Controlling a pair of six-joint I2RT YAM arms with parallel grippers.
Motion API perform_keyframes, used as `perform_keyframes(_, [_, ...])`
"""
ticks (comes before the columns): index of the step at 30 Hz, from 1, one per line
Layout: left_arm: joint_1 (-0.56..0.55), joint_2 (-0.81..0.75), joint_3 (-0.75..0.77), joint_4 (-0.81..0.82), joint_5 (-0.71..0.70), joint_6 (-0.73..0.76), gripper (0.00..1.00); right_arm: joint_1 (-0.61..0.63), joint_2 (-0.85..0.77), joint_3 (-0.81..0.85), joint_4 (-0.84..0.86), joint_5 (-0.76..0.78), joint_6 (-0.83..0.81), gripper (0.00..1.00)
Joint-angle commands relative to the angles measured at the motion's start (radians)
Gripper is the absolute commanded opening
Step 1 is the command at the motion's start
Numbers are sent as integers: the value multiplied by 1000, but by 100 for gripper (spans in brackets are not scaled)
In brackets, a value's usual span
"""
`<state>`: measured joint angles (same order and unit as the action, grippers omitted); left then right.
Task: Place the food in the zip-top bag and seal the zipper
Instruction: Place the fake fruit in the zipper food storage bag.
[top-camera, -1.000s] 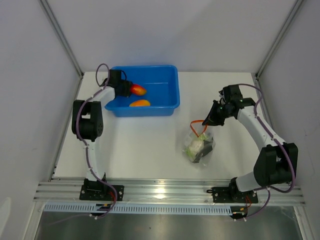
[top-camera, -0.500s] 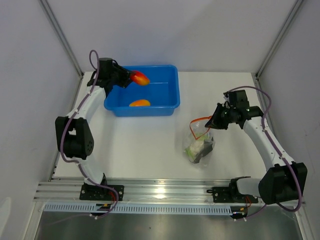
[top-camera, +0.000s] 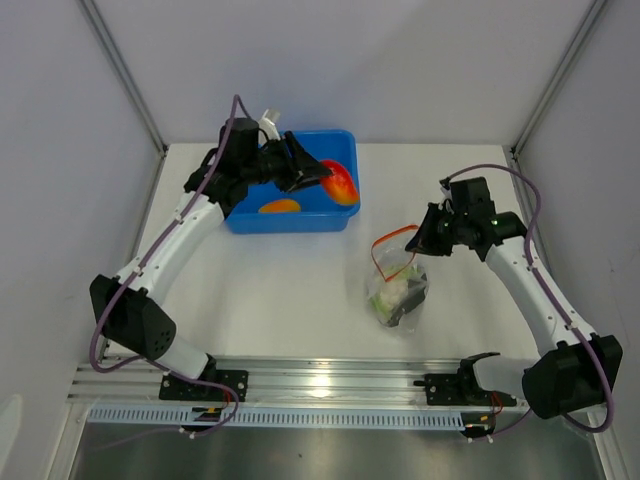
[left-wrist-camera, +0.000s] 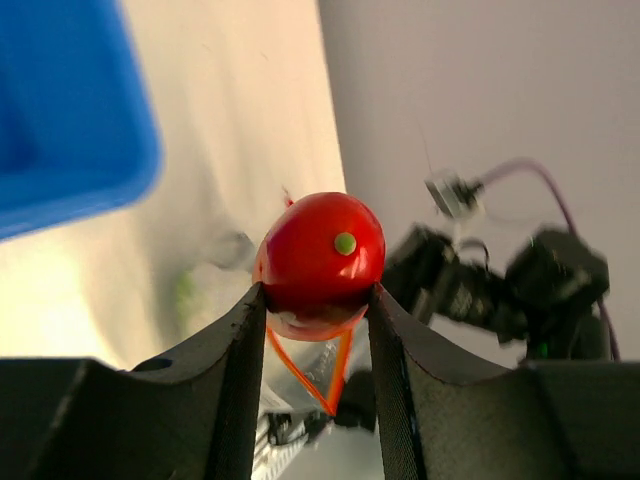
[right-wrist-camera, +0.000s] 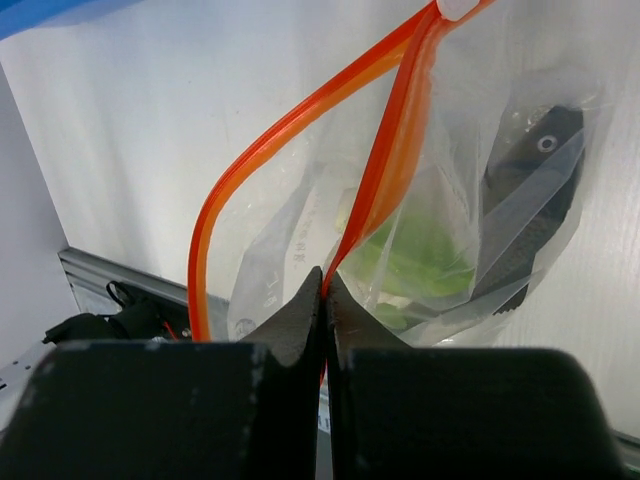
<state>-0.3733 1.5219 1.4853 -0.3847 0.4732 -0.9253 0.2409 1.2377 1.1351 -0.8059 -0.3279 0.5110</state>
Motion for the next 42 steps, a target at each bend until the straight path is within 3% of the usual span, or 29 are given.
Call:
perform_keyframes(1, [-76,-20,122,-84,111,128,0,40,-40,74,-16,47,-12,0])
perform_keyframes(9, [-216,6,191,-177,116,180,1,63,-67,156,-67,62,-9,0])
perform_keyframes(18, [-302,104,211,-255,114,197,1,63,-116,161,-98,59,-8,0])
perform_keyframes(30, [-395,294,377,-342,133,213,2,61,-141,126,-84,21,4,0])
perform_keyframes(31, [-400,313,380,-348,139,215,5,61,-141,126,-82,23,3,0])
perform_keyframes(34, [-406,330,379,-355,174,215,37,61,-136,126,-78,21,0,0])
perform_keyframes(35, [-406,333,380,-359,177,223,57,60,-135,126,-76,21,0,0])
perform_keyframes(37, [-406,333,383,-373,179,235,74,55,-135,126,-75,18,-6,0])
perform_keyframes(38, [-406,328,385,-382,170,249,99,52,-133,126,-76,18,-9,0])
perform_keyframes(42, [-403,311,402,-408,124,278,100,41,-139,120,-81,13,-16,0])
